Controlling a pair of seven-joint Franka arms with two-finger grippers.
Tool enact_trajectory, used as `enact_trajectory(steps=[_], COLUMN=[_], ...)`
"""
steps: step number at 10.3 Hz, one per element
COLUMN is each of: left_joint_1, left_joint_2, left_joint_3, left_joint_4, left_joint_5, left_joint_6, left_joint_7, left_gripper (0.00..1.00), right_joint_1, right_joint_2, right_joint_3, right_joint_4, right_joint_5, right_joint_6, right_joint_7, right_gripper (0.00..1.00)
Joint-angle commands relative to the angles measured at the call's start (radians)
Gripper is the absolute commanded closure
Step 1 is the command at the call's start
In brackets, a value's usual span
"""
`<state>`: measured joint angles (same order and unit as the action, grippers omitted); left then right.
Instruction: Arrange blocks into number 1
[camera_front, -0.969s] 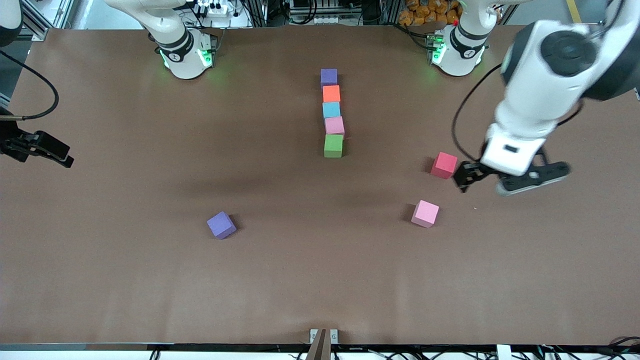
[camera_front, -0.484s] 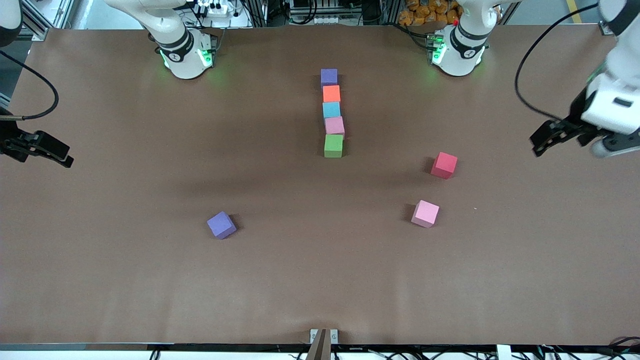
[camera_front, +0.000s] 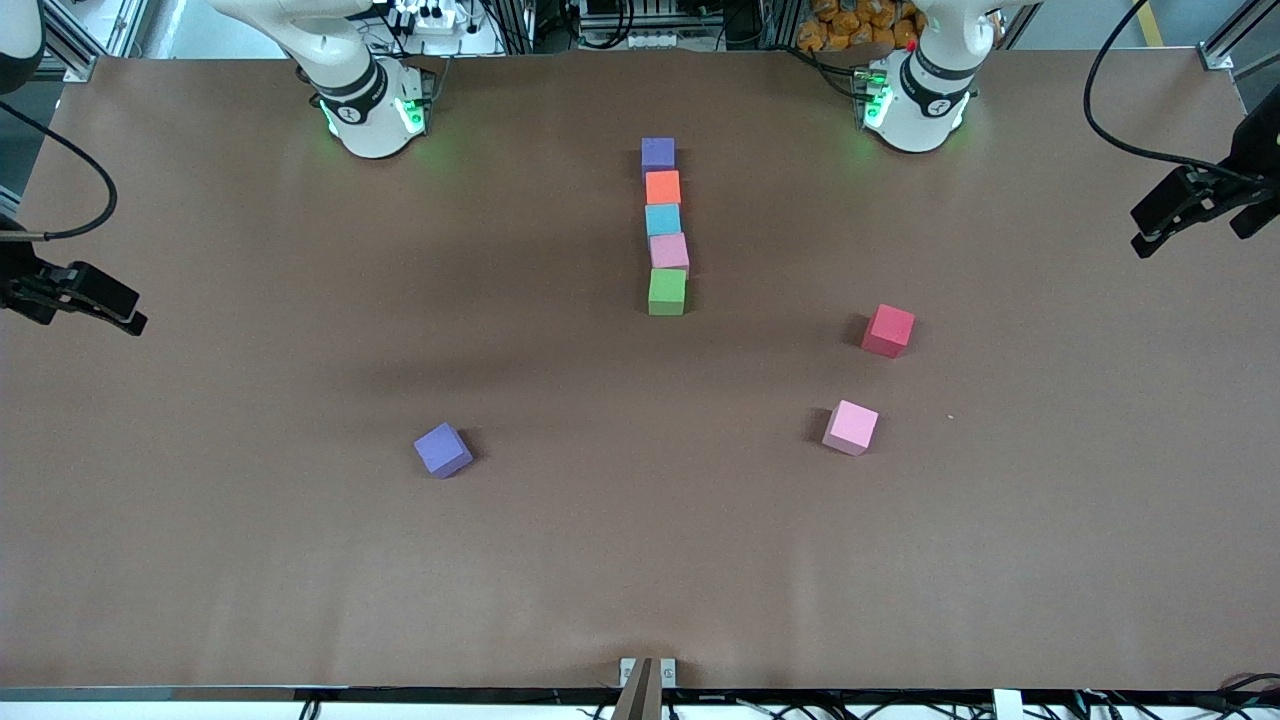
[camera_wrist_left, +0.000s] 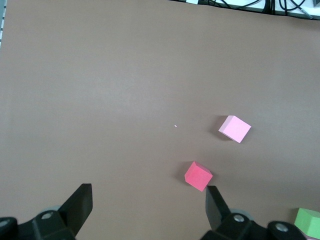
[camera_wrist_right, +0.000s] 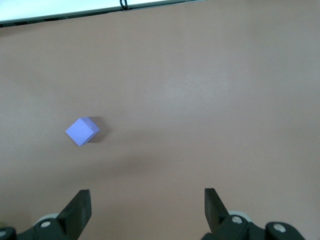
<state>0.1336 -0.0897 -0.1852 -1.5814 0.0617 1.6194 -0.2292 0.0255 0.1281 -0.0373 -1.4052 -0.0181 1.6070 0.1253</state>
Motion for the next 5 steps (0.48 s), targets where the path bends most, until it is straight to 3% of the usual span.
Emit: enact_trajectory(steps=[1,5], left_joint_1=[0.000,0.003], left_joint_2=[0.007,0.007], left_joint_3=[0.012,0.012], left_joint_4=[0.014,0.014], left_joint_5=[-0.049,-0.091], left_joint_6=[-0.026,-0.044], left_joint_7=[0.025,0.016], left_gripper=[0.00,0.00], right_joint_1=[-0.013,-0.012], right_joint_2=[0.010,0.010], right_joint_3=[0.007,0.007], right_joint_4=[0.026,0.026], right_joint_5=[0.014,0.014], right_joint_6=[-0.018,-0.018], right_joint_7=[-0.016,-0.018], right_gripper=[0.00,0.00])
